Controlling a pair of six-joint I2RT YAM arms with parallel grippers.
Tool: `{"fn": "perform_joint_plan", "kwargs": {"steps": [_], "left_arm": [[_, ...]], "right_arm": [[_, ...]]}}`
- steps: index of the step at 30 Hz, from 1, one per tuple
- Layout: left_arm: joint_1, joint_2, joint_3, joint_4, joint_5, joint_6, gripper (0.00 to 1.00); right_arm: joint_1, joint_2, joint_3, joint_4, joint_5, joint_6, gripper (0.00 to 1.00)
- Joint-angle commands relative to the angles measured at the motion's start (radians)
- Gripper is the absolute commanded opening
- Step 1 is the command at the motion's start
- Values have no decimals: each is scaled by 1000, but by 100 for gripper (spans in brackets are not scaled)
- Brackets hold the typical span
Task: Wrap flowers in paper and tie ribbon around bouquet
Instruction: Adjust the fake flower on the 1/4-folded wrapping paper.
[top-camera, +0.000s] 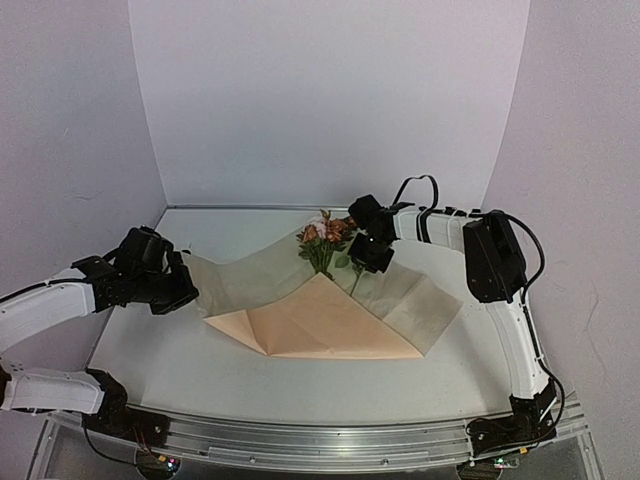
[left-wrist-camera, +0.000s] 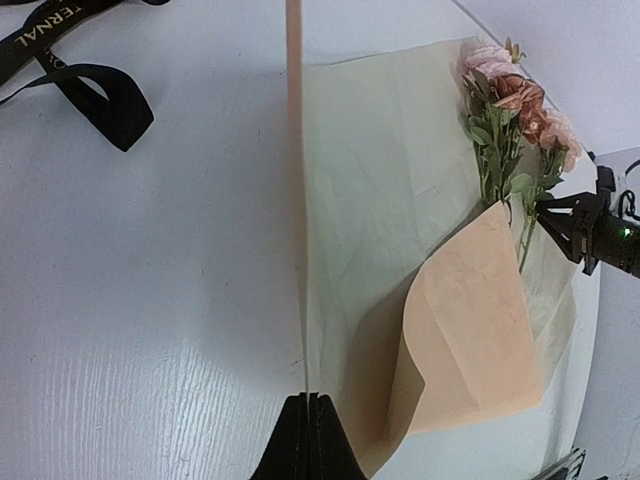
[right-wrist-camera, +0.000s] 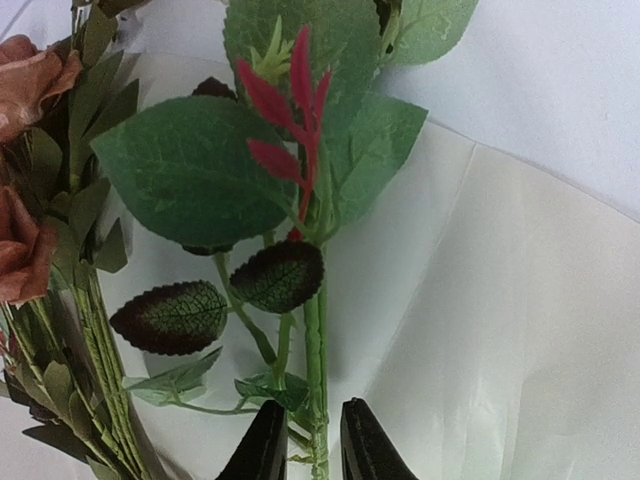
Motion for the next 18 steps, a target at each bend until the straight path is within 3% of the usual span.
{"fn": "perform_joint_plan", "kwargs": {"steps": [1, 14, 18], "left_arm": [[3, -45, 46, -7, 23, 15, 0], [3, -134, 38, -199, -75, -25, 0], [3, -152, 30, -220, -84, -28, 0]], "right_arm": [[7, 0, 2, -26, -3, 12, 20], [62, -77, -118, -22, 20, 55, 15], [83, -103, -150, -15, 47, 60, 6]]}}
